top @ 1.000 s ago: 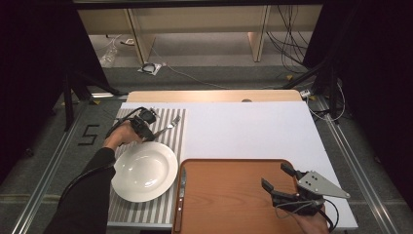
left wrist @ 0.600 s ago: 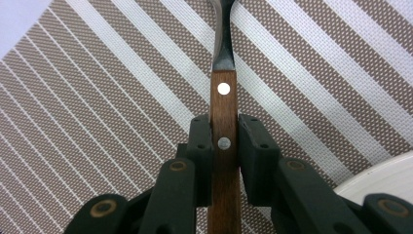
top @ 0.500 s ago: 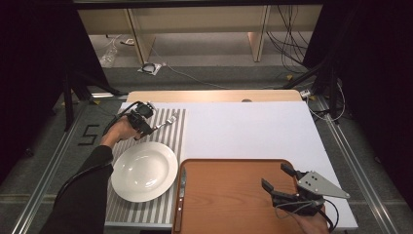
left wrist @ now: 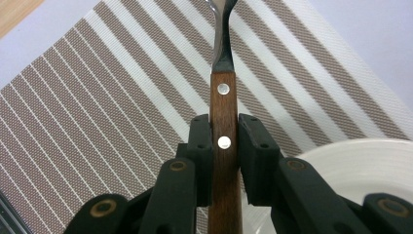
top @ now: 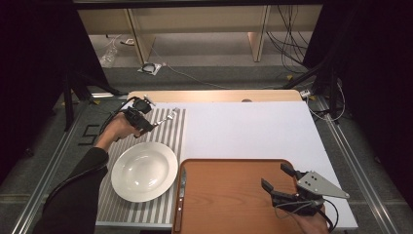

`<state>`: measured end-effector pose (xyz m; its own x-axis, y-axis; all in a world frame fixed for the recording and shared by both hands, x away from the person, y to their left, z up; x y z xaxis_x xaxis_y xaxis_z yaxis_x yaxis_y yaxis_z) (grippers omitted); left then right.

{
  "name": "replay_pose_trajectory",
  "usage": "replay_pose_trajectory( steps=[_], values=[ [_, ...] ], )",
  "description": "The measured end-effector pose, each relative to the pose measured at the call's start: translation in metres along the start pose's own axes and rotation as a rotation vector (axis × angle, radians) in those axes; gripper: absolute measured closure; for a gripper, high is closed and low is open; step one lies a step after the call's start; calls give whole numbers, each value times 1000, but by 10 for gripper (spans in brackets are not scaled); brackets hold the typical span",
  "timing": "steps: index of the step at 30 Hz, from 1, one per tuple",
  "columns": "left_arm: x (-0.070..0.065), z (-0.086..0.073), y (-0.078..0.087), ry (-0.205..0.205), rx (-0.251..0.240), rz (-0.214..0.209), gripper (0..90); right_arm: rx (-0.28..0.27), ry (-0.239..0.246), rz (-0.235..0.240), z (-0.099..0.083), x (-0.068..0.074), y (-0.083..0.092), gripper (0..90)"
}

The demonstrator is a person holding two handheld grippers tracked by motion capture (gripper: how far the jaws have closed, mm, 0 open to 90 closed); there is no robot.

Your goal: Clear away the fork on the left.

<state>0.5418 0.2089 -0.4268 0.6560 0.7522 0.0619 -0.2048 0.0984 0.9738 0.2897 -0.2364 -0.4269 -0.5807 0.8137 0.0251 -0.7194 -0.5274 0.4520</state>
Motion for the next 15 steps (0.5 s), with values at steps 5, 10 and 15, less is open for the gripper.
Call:
replay_pose_trajectory(
  steps=[5, 10, 15],
  values=[
    [-19, 2, 12, -36, -18, -26, 761, 0, 0, -1, 0, 0, 0, 210],
    [-39, 3, 24, -79, -36, -56, 761, -1, 0, -1, 0, 0, 0, 210],
    [-63, 1, 35, -128, -55, -83, 761, -1, -2, -1, 0, 0, 0, 210]
  ],
)
Point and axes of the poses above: each handheld gripper's, and its own axes: y roughly backward along the jaws, z roughly out of its top, x roughly to its left, the point moved 3 cm from there along -y, roughly forward along the jaws, and after that the axes turned 9 degrees about x, right-handed, at the moved point
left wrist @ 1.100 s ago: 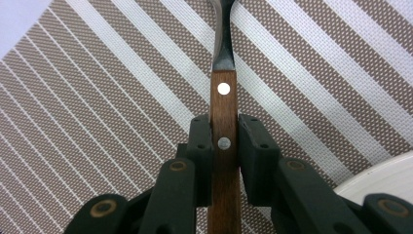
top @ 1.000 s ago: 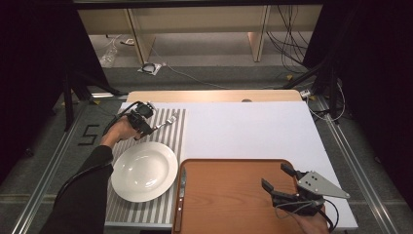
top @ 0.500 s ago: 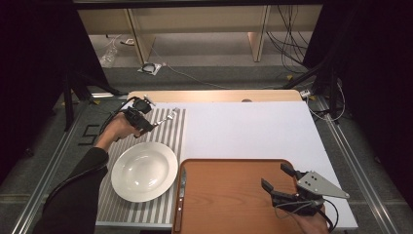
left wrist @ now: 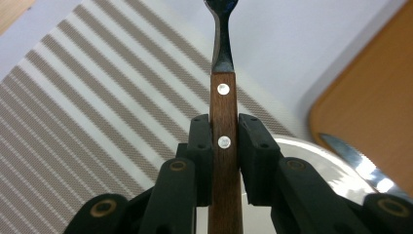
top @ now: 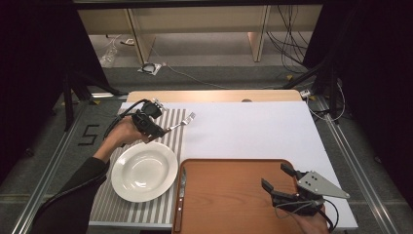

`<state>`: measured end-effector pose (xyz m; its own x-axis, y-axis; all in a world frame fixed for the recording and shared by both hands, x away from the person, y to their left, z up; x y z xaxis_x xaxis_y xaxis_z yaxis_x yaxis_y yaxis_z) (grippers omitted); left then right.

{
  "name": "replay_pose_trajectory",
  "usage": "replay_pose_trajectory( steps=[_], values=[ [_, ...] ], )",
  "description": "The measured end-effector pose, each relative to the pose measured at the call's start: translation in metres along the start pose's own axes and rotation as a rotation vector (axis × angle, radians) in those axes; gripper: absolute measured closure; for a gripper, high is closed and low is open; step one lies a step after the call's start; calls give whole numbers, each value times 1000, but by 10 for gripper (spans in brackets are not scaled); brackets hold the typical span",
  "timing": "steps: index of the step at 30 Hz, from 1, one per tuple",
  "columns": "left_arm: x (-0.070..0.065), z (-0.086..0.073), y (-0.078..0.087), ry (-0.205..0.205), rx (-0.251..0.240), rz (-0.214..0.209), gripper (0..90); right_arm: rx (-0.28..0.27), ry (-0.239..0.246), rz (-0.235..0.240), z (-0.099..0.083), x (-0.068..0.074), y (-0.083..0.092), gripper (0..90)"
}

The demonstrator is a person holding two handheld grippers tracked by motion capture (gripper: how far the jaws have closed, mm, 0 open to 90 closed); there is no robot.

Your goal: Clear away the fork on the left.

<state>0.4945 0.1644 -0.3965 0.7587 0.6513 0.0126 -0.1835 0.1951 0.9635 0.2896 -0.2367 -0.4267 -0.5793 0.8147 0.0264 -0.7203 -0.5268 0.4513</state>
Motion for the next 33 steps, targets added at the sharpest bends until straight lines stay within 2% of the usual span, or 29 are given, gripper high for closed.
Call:
replay_pose_trajectory(
  steps=[6, 13, 18, 23, 30, 33],
  values=[
    [-33, 0, 9, -82, -12, -28, 761, 2, 2, -1, 0, 0, 0, 209],
    [-71, -1, 12, -174, -25, -52, 761, 0, 3, -2, 0, 0, 1, 210],
    [-96, -5, 10, -207, -47, -71, 761, 0, 2, -4, 0, 0, 1, 210],
    [-114, -9, 5, -233, -46, -82, 761, -2, 4, -2, 0, 1, 1, 210],
    [-133, -14, -4, -257, -20, -95, 761, -4, 5, -2, 0, 1, 1, 210],
    [-141, -16, -8, -257, -17, -112, 761, -5, 6, -2, 0, 1, 1, 210]
  ],
)
Point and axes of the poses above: each handheld gripper's, and its own axes: y roughly backward along the jaws, z roughly out of its top, x roughly to its left, the point moved 3 cm from there along -y, roughly forward along the jaws, and after that the axes turned 9 degrees about x, right-handed, at the moved point
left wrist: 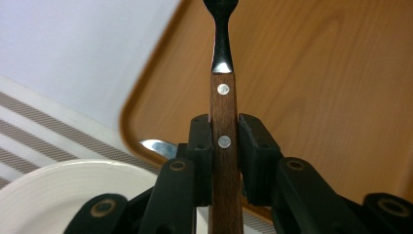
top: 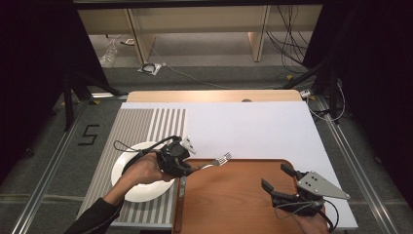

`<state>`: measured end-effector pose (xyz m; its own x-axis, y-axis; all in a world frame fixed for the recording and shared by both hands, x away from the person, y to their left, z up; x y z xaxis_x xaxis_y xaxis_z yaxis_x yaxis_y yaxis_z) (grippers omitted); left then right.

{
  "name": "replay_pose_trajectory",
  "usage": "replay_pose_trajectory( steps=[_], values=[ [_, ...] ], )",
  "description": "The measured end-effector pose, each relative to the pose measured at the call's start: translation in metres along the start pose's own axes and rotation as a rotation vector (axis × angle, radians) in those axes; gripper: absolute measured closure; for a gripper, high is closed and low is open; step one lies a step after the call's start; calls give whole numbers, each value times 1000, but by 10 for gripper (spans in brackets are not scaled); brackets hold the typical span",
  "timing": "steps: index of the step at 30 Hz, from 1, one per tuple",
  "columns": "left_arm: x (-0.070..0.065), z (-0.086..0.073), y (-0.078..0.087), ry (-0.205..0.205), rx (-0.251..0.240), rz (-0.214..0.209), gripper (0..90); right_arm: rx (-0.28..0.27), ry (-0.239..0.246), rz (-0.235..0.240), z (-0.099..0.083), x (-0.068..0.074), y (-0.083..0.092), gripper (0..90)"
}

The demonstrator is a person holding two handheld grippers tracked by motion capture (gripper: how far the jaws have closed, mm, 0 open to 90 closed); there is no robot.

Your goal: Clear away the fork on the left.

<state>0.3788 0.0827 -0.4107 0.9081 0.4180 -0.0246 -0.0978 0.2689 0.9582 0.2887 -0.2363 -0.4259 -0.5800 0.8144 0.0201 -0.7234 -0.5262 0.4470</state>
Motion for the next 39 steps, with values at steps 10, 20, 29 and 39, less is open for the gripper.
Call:
replay_pose_trajectory(
  steps=[10, 20, 29, 39],
  values=[
    [-19, -1, -20, 3, 41, -23, 761, 4, 2, -1, 0, 1, 1, 210],
    [-31, -4, -34, 13, 89, -22, 761, 4, 4, 1, 0, 1, 0, 211],
    [-40, -7, -46, 25, 130, -34, 760, 5, 7, 1, 0, 1, 0, 211],
    [-56, -6, -56, 33, 160, -59, 759, 2, 7, 3, 0, 2, 0, 211]
  ],
)
Point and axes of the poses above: each handheld gripper's, and its own axes: y roughly backward along the jaws, z roughly out of its top, x roughly to its left, the point moved 3 cm from there along -y, roughly forward along the jaws, and after that the axes turned 9 degrees about x, right-handed, at the moved point
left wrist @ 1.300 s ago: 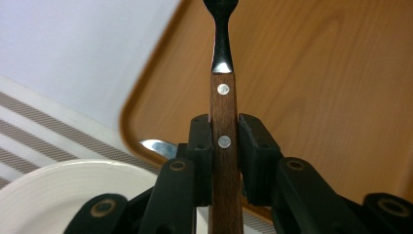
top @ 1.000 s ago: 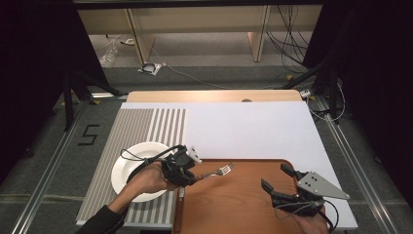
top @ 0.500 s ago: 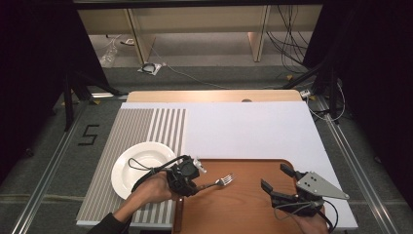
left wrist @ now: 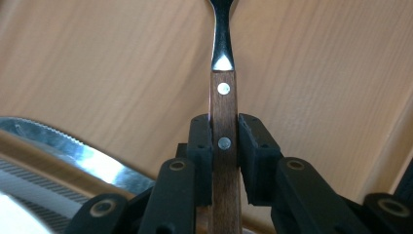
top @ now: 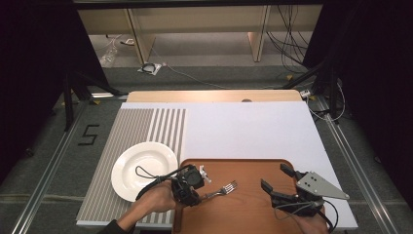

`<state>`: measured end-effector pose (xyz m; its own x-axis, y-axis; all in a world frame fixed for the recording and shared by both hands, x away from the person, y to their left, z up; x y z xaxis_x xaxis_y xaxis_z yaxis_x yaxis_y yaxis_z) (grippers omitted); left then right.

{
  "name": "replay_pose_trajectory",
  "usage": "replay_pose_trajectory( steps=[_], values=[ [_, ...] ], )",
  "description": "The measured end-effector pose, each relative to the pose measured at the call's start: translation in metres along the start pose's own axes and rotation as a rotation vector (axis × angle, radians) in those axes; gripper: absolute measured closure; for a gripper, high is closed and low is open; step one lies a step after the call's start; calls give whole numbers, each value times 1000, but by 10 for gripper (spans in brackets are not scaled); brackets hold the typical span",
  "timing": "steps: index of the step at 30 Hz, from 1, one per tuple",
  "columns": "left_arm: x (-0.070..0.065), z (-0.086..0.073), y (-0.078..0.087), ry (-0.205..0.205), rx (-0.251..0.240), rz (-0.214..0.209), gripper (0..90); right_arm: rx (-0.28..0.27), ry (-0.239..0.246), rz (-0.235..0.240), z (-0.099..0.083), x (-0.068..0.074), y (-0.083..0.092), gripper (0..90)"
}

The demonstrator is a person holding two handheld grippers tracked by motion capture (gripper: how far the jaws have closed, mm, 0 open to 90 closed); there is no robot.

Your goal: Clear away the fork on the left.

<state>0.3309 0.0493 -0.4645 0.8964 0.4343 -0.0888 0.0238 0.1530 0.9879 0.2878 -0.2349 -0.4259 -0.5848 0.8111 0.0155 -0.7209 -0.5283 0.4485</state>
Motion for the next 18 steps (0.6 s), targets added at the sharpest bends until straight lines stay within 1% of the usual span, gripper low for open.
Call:
replay_pose_trajectory(
  steps=[8, 11, 18],
  values=[
    [-12, 2, -5, -3, 12, -10, 758, 5, -2, -2, 0, 0, 1, 211],
    [-15, 2, -9, -14, 35, -11, 759, 1, -1, 1, 0, 0, 0, 211],
    [-23, 3, -13, -25, 54, -25, 759, 5, -1, -3, 0, 0, 1, 212]
  ],
)
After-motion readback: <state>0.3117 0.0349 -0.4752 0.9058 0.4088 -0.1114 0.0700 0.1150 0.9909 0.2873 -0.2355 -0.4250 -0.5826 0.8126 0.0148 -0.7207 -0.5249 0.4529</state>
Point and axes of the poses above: each handheld gripper's, and its own axes: y roughly backward along the jaws, z roughly out of its top, x roughly to its left, the point moved 3 cm from there along -y, roughly forward along the jaws, and after that the axes turned 9 degrees about x, right-handed, at the moved point
